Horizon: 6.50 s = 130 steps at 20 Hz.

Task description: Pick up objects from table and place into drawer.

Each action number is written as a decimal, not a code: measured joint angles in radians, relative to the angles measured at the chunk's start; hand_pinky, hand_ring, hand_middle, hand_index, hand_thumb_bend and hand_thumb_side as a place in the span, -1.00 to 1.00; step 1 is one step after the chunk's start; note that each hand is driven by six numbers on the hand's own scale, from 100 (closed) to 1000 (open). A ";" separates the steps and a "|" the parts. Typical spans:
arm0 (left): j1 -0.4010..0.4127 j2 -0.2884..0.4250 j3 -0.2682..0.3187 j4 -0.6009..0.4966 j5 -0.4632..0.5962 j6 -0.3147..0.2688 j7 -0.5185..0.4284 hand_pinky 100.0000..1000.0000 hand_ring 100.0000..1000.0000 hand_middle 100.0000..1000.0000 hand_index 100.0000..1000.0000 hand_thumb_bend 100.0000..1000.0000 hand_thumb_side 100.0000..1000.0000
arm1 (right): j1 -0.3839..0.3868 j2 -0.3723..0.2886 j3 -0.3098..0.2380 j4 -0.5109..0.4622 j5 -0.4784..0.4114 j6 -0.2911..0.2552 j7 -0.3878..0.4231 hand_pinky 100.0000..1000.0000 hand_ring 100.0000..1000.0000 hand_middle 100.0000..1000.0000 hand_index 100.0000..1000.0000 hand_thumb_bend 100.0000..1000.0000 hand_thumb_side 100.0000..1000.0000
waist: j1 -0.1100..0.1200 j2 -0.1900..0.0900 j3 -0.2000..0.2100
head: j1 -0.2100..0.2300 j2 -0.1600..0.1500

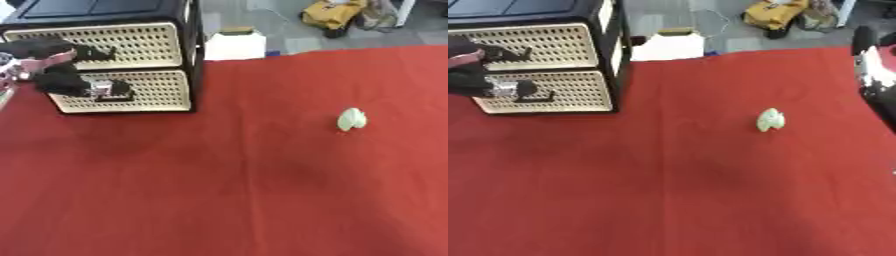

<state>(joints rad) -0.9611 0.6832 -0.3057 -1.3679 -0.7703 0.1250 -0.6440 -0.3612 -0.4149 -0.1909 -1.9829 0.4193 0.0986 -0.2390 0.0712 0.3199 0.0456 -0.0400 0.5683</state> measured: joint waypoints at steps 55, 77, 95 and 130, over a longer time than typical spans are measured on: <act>0.000 0.025 0.031 -0.059 -0.031 0.021 0.027 -1.00 -1.00 -1.00 0.95 0.12 1.00 | 0.004 0.007 -0.007 0.000 0.000 0.000 0.000 0.36 0.61 -0.01 0.58 -0.44 0.34 | -0.005 -0.001 -0.006 | 0.004 -0.017; -0.024 0.009 0.046 0.051 -0.139 0.022 0.083 -1.00 -1.00 -1.00 0.76 0.13 1.00 | 0.001 0.007 -0.012 0.000 -0.003 -0.003 0.002 0.36 0.61 -0.01 0.58 -0.42 0.35 | -0.004 0.017 -0.014 | 0.012 -0.030; -0.044 -0.004 0.057 0.090 -0.147 0.003 0.087 -1.00 -1.00 -1.00 0.60 0.14 1.00 | 0.001 0.007 -0.013 0.000 -0.003 -0.006 0.004 0.37 0.61 -0.02 0.58 -0.38 0.36 | -0.007 0.045 -0.027 | 0.021 -0.046; 0.088 0.103 0.014 -0.078 -0.101 -0.019 0.084 -1.00 -1.00 -1.00 0.26 -0.03 1.00 | 0.001 0.010 -0.019 0.000 -0.006 -0.010 -0.008 0.37 0.60 -0.01 0.58 -0.44 0.34 | -0.017 0.013 -0.019 | 0.011 -0.049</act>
<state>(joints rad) -0.8728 0.7862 -0.2918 -1.4456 -0.8716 0.1059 -0.5604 -0.3599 -0.4049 -0.2096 -1.9829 0.4128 0.0884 -0.2471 0.0543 0.3329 0.0269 -0.0293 0.5197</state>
